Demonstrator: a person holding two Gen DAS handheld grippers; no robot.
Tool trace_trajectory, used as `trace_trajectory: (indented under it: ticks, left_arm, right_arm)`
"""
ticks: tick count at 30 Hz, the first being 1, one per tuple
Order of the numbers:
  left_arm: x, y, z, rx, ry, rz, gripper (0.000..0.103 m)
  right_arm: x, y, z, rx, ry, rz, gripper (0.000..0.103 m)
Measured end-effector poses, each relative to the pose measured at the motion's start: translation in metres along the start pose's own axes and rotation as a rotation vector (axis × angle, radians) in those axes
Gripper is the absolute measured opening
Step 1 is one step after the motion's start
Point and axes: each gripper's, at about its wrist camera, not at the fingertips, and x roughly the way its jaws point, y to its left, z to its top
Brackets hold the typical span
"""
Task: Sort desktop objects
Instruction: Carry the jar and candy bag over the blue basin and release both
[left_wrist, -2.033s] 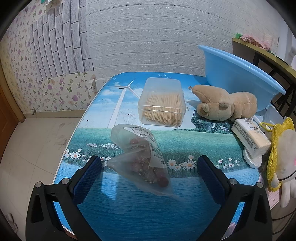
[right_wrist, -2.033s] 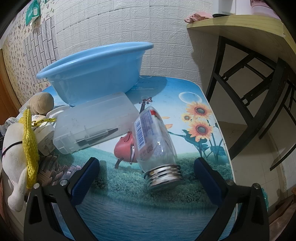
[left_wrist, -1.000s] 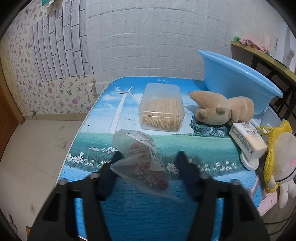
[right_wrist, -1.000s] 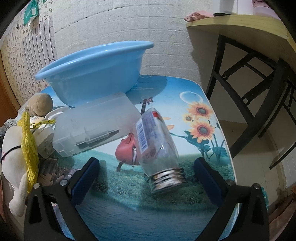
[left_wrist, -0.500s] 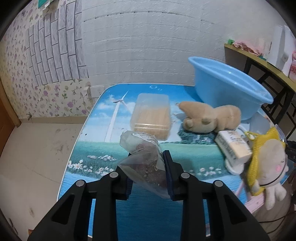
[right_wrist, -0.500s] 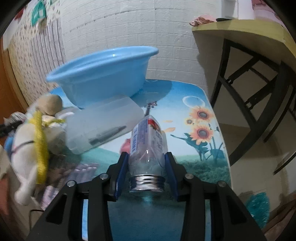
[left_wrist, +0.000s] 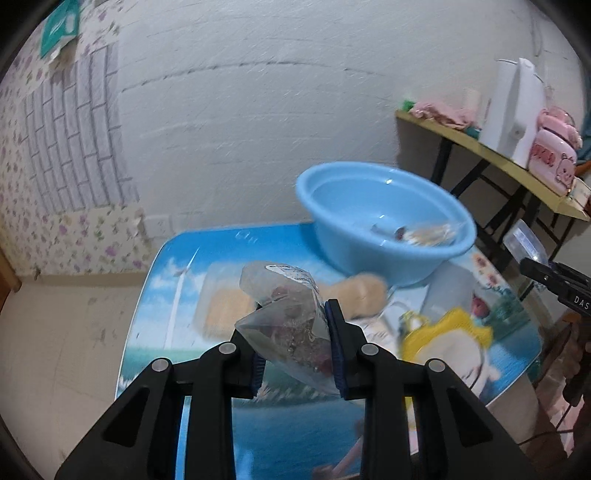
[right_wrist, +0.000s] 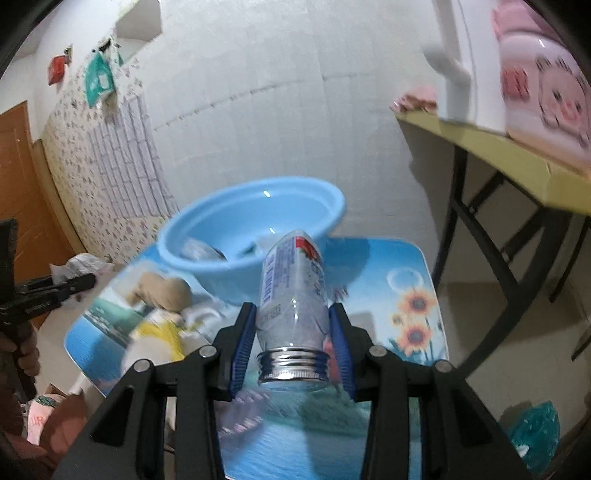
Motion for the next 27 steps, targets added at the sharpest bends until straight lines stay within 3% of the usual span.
trace_trajectory:
  ticks: [7,14,18,22,24,27]
  left_arm:
    - [0.004,-0.027,0.029,0.049,-0.036,-0.064,0.027]
    - [0.02,-0.048,0.05,0.086,-0.034,-0.099,0.027]
    - [0.021,-0.037,0.05,0.052,-0.021,-0.1,0.028]
    - [0.023,-0.016,0.032,0.035,0.012,-0.037,0.055]
    - [0.024,0.001,0.018,-0.002,0.029,0.01,0.057]
    - [0.029,0.023,-0.002,-0.094,0.075,0.013,0.065]
  right_arm:
    - [-0.003,0.017,0.032,-0.007,-0.069,0.077,0.039]
    - [0.011,0.021,0.048,-0.011,-0.077,0.117,0.039]
    - [0.021,0.017,0.05,0.013,-0.067,0.133,0.039]
    - [0.026,0.013,0.053,0.024,-0.067,0.144,0.039]
    - [0.029,0.014,0.053,0.019,-0.063,0.144,0.039]
    - [0.034,0.014,0.052,0.023,-0.052,0.143,0.039]
